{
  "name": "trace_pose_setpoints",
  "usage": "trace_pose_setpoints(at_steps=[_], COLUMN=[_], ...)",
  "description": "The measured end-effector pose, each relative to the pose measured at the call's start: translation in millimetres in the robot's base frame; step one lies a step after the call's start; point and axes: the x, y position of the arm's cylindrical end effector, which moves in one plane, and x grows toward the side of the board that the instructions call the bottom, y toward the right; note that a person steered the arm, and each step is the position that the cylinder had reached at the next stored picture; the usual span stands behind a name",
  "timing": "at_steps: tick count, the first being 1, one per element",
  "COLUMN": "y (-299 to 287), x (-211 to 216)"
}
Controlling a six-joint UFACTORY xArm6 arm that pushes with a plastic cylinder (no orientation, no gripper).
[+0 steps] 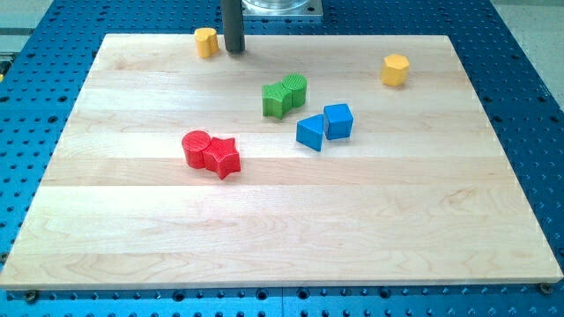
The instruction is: Move your arm right to the yellow hexagon
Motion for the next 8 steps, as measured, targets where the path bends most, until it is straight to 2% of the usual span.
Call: trace_pose_setpoints(at_steps=[2,5,7,8], y=[-111,-120,56,58], x=[9,7,6,7])
